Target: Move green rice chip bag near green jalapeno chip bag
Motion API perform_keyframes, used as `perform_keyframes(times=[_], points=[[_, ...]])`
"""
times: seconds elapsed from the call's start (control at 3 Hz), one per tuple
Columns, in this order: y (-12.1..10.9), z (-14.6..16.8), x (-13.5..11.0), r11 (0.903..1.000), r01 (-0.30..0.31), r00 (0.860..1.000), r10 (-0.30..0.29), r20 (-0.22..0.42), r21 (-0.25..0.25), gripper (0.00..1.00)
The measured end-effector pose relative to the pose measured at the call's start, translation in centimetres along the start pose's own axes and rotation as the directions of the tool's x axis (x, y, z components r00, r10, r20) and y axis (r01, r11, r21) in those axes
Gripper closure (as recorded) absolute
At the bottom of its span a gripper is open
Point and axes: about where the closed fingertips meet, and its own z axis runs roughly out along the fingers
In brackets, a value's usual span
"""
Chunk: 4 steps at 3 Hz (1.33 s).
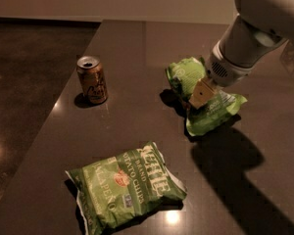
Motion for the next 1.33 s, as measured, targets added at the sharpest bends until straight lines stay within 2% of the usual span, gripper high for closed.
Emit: perform_keyframes(times=[0.33,0.67,1.0,1.33], points=[[3.1,-0.8,1.0,0.9951,0.085,0.996,-0.086,-0.026,-0.05,1.0],[5.2,-1.8,1.5,0.9867,0.143,0.989,-0.145,-0.031,-0.079,1.0],[6.6,-3.1,2.0,0.9767,0.193,0.98,-0.197,-0.035,-0.094,0.82],[7.3,-3.3,2.6,0.968,0.221,0.973,-0.227,-0.044,-0.12,0.58]])
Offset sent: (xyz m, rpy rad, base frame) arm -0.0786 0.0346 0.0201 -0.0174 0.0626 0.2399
